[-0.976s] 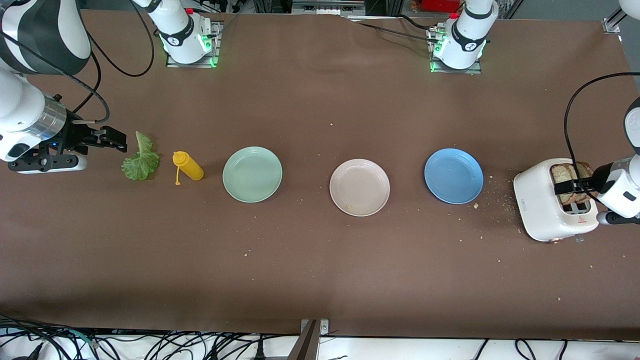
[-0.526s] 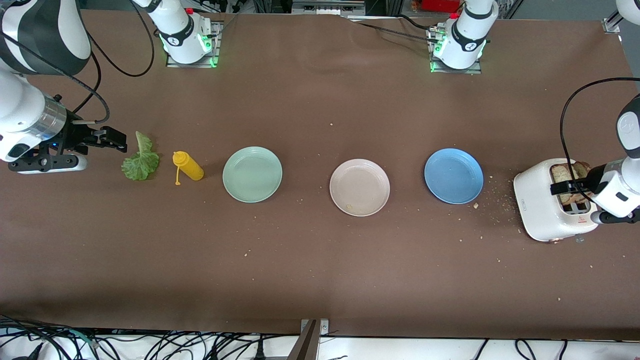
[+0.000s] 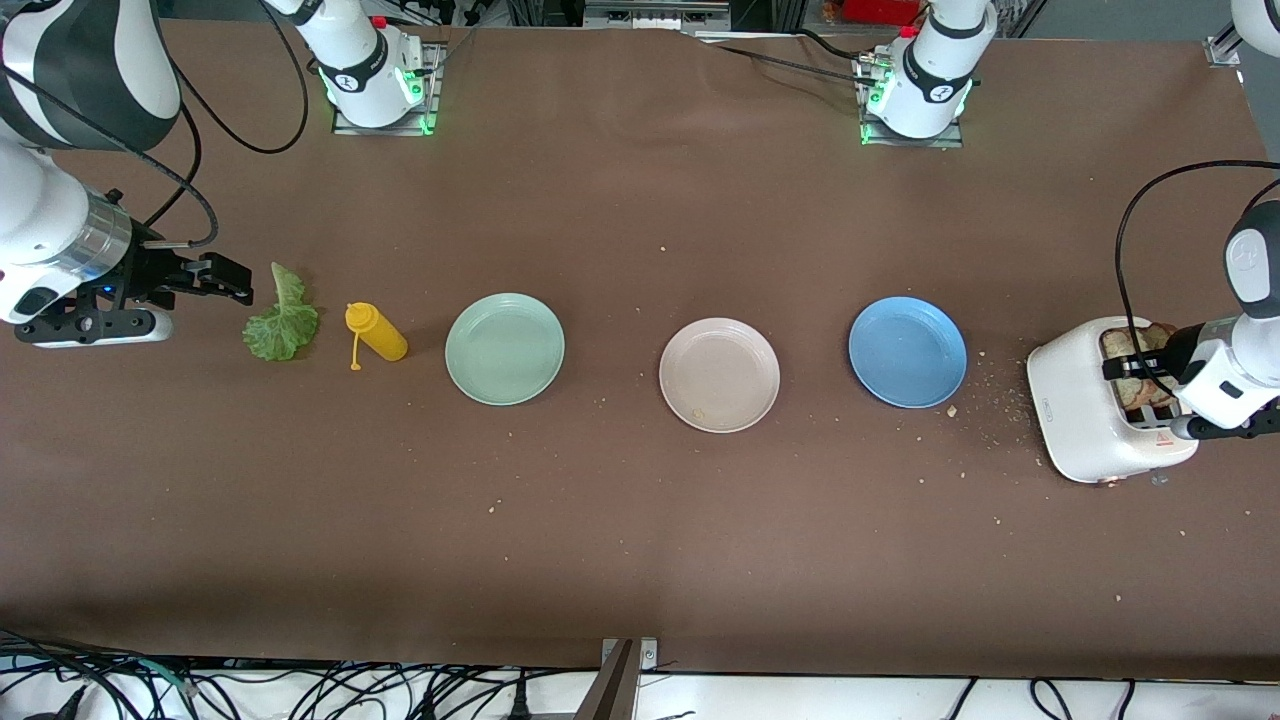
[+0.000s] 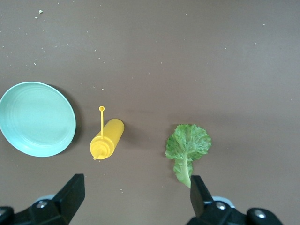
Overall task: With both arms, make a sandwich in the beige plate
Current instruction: 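Close the left gripper on one toast slice in the toaster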
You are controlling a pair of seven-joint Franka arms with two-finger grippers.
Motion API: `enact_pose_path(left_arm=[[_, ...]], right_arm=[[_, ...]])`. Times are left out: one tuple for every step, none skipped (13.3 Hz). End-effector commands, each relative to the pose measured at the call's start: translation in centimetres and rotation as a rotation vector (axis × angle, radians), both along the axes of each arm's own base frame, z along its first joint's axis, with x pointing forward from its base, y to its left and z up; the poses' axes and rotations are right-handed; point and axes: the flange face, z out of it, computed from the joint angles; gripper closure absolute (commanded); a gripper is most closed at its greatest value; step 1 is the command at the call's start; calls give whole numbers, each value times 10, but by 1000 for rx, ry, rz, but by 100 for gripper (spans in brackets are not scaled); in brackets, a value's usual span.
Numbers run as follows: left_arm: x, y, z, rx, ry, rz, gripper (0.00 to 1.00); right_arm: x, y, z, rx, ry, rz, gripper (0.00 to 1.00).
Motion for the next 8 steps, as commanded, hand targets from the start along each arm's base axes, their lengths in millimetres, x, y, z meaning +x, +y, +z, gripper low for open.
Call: enact_pose_path(left_arm=[[-10, 9, 9, 21, 22, -4, 100], [-11, 10, 14, 24, 20, -3, 100], [-14, 15, 21, 26, 21, 3, 100], [-16, 18, 23, 37, 29, 3, 100], [-16, 18, 30, 53, 26, -5, 100], [-17, 18, 35, 57, 19, -4, 100], [-18, 16, 44, 62, 12, -7, 100], [-19, 13, 55, 63, 14, -13, 100]], right_arm=[[1, -3, 4, 1, -3, -3, 0], [1, -4, 4, 3, -3, -4, 0], [1, -4, 4, 3, -3, -4, 0], [1, -5, 4, 1, -3, -6, 0], [1, -4, 4, 3, -3, -4, 0], [1, -5, 4, 3, -3, -6, 0], [1, -5, 4, 3, -3, -6, 0], [1, -5, 4, 3, -3, -6, 0]])
